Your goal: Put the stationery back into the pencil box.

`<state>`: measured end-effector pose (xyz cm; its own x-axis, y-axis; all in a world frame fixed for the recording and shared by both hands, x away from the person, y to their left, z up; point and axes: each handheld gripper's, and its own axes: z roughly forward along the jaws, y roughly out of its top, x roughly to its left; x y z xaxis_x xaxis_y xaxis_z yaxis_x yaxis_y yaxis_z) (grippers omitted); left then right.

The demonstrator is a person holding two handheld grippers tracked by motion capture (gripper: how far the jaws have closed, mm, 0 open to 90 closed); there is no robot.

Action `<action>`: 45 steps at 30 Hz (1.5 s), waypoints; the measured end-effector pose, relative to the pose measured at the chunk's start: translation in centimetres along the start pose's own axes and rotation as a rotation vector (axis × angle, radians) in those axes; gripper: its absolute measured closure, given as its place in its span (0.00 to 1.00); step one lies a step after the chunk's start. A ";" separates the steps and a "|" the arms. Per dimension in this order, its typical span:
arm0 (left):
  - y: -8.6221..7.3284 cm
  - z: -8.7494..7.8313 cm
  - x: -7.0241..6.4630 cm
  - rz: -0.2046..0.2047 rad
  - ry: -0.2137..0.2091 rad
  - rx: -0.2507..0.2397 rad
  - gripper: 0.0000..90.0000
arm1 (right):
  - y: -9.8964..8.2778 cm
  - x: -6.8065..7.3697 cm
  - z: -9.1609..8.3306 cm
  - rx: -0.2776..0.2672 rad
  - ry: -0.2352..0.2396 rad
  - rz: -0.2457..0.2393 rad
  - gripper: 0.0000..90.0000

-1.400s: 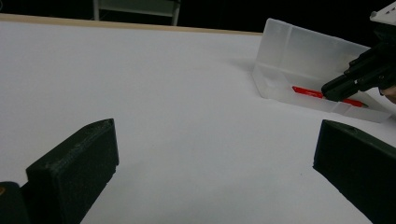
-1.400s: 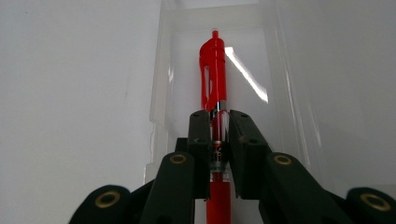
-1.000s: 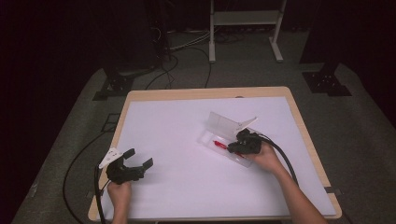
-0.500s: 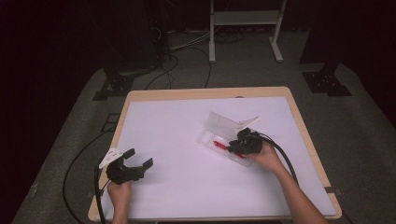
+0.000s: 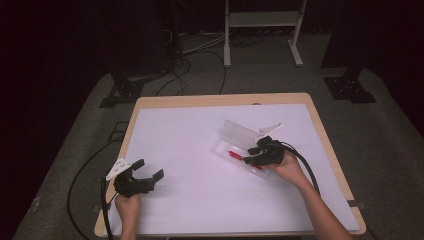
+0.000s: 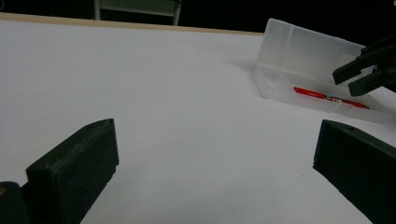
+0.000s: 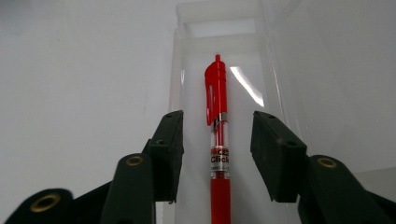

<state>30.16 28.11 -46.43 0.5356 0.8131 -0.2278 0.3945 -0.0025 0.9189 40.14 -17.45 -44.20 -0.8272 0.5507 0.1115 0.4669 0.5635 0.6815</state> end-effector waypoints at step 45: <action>0.0 0.0 -0.2 0.008 0.000 0.010 0.00 | -2.3 1.2 -5.8 -0.069 -0.005 -0.012 0.45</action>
<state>30.08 27.96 -46.42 0.5389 0.8131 -0.2202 0.3975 -0.0149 0.9175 36.30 -21.68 -41.47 -0.8309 0.5475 0.0997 0.4343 0.5259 0.7313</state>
